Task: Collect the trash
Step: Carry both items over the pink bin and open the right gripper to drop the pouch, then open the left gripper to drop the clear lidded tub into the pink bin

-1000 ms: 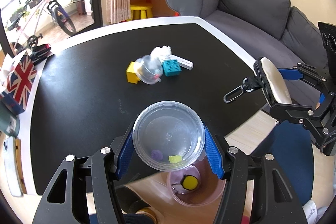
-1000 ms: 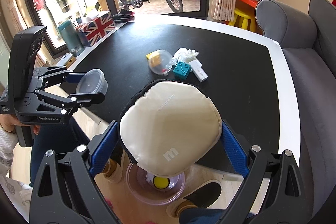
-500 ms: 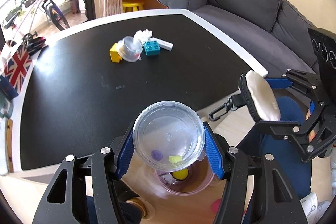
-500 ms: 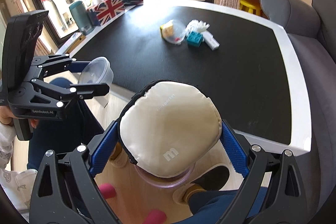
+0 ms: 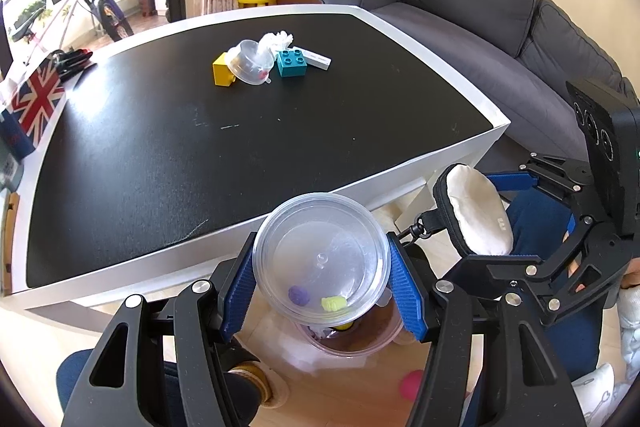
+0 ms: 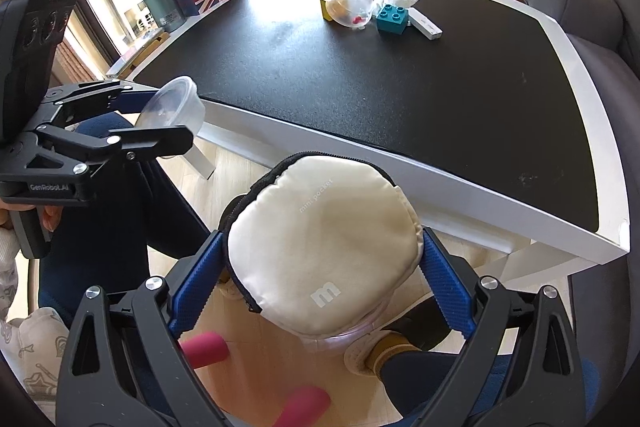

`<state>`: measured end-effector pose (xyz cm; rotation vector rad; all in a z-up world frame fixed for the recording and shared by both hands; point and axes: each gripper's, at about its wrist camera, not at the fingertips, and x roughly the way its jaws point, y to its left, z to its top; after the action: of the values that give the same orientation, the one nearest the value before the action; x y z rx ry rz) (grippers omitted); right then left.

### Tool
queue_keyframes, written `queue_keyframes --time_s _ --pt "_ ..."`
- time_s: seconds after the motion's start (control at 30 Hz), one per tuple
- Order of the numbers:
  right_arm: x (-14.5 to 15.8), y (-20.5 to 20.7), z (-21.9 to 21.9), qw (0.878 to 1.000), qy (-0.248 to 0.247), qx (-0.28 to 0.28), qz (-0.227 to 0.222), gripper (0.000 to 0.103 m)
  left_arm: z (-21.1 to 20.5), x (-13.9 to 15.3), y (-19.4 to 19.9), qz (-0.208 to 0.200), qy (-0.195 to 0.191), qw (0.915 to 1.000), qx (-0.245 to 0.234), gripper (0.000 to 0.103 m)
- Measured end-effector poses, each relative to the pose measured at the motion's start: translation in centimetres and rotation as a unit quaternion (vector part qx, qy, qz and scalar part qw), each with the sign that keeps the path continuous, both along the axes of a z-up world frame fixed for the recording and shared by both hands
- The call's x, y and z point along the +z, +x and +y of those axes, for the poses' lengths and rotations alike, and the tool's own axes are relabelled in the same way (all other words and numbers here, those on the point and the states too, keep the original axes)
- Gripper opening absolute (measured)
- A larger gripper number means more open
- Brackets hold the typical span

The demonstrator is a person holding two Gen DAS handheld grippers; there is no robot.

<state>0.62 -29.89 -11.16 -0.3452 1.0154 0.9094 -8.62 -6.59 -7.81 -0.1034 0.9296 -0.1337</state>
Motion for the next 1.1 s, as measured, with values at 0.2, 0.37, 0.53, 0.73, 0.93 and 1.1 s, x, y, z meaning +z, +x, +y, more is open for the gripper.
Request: queue_keyframes --time_s 0.2,0.37,0.53,0.73,0.93,1.1 --pt "0.5 0.4 -0.5 1.000 0.005 -0.011 -0.003 0.096 -0.3 -0.1 0.1 0.001 0.000 1.0000 -0.002 0.059" --pt "1.1 0.8 -1.0 1.000 0.009 -0.019 -0.008 0.096 -0.7 -0.3 0.2 0.003 0.000 1.0000 -0.008 0.059" --pt "1.5 0.9 -1.8 0.999 0.015 -0.028 -0.010 0.096 -1.4 -0.9 0.3 0.011 0.000 0.9998 -0.016 0.059" --pt "1.4 1.2 -2.7 0.999 0.017 -0.040 -0.007 0.096 -2.6 -2.1 0.8 0.025 -0.003 0.9993 -0.029 0.059" --pt "1.4 1.5 -3.3 0.999 0.018 -0.048 -0.005 0.096 -3.6 -2.8 1.2 0.034 -0.006 0.9985 -0.042 0.059" --pt "1.6 1.9 -3.7 0.998 0.021 -0.054 -0.005 0.096 -4.2 -2.9 1.6 0.037 -0.010 0.9979 -0.052 0.059"
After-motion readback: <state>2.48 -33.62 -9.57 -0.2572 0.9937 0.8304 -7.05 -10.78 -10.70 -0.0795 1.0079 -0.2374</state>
